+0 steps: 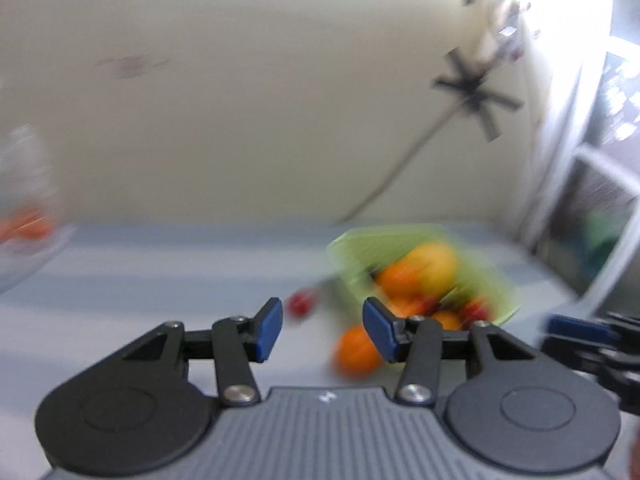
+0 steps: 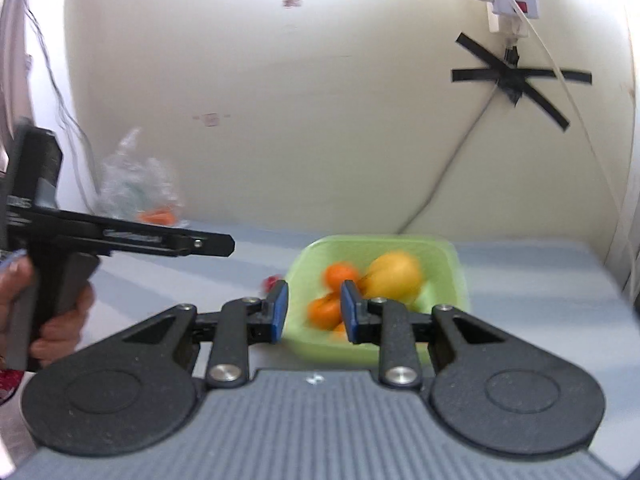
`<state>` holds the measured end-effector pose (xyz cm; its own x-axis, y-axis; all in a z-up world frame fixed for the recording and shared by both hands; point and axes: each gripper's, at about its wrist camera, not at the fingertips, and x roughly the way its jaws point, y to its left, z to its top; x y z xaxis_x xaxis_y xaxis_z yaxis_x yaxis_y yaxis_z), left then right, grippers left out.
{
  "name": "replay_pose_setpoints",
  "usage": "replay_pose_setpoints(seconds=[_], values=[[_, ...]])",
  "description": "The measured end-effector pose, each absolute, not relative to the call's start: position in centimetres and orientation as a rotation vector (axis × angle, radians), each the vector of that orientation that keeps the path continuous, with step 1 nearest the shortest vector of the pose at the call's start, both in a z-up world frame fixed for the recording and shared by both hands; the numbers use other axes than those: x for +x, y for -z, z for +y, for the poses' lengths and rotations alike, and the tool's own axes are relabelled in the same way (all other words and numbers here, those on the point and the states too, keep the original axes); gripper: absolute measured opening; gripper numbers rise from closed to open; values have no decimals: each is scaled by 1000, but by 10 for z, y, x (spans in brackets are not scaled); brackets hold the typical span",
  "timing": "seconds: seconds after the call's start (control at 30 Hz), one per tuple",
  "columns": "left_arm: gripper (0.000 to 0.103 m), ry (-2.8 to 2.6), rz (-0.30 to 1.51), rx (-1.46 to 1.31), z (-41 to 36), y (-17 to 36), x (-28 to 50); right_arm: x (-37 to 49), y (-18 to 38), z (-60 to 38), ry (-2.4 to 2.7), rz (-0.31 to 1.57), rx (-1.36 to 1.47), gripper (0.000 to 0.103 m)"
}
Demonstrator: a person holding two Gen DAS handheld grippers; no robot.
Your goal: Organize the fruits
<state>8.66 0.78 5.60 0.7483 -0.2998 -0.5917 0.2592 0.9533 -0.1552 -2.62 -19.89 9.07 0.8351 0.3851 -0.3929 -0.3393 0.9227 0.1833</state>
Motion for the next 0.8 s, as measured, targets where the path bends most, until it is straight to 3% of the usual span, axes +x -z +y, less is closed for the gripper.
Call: replay_pose_setpoints(seconds=[0.13,0.27,0.57,0.8], values=[[46,200,699,-74,26,-29,48,-70,-57,-164,-368,439,219,31],[49,149,704,-69,30,-13,19,-95,-39,-125,-327,436,107,31],[53,127,657,-16,14,-14,-9,-114,-40,-133,-259,427,161,32],[56,112,632,-7,11,-17,-12,-111,-41,-143,-243,432,192,39]])
